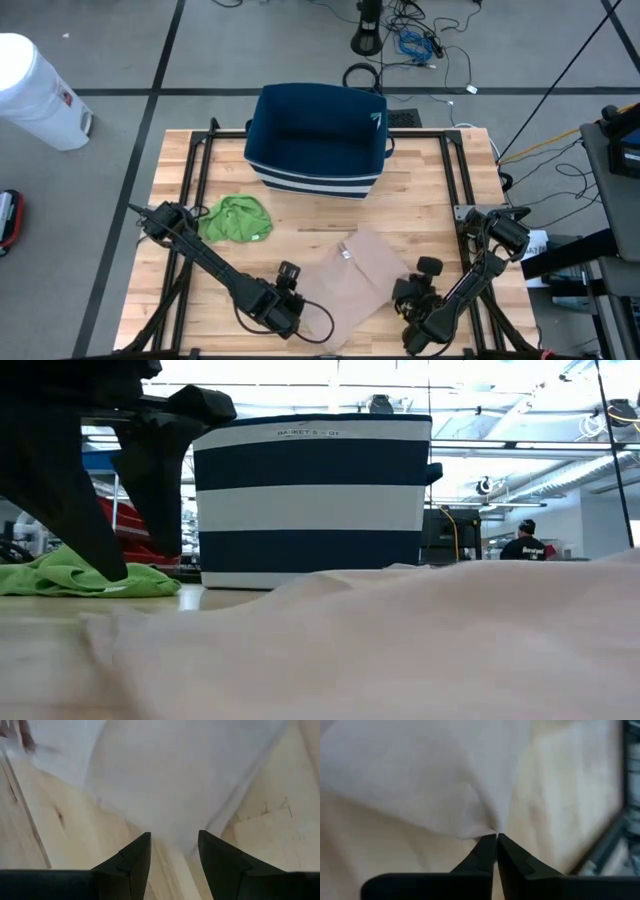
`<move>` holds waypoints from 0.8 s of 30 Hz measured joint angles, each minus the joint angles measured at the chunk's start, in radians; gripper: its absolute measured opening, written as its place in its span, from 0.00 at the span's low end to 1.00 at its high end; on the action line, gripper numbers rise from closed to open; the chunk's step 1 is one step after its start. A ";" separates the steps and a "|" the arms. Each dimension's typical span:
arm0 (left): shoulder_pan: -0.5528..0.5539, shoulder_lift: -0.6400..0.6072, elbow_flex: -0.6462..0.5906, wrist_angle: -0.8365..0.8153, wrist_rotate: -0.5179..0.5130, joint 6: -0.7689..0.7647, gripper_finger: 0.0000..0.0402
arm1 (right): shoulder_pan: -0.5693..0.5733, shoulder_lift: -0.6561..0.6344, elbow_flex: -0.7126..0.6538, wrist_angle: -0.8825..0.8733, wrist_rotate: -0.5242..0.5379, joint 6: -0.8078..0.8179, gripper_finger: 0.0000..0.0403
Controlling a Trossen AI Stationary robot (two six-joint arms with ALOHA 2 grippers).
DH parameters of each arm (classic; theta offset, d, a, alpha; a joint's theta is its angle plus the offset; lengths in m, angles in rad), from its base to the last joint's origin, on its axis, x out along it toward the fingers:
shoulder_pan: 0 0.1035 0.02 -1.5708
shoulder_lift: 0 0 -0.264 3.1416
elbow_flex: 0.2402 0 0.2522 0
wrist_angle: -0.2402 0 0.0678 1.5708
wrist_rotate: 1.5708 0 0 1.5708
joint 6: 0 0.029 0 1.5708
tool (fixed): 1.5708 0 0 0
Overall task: Fold towel
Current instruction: Fold the brown towel
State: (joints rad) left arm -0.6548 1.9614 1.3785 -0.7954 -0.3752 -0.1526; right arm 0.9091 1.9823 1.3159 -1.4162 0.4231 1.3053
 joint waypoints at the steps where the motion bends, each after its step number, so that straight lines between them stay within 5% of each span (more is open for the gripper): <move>1: 0.000 0.000 0.000 -0.001 0.000 -0.003 0.42 | 0.000 0.000 0.000 -0.033 0.001 0.029 0.04; 10: 0.012 0.000 0.000 0.036 -0.020 0.009 0.42 | 0.021 -0.022 0.000 -0.059 0.023 0.100 0.45; 14: 0.038 0.000 0.000 0.092 -0.026 0.064 0.42 | 0.030 -0.066 0.000 0.073 0.032 0.088 0.58; 24: 0.145 0.000 -0.077 0.386 -0.003 0.358 0.42 | -0.004 -0.046 0.002 0.860 0.148 -0.248 0.52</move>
State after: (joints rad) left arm -0.5101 1.9617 1.3019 -0.4096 -0.3784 0.2058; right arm 0.9055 1.9363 1.3174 -0.5563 0.5713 1.0577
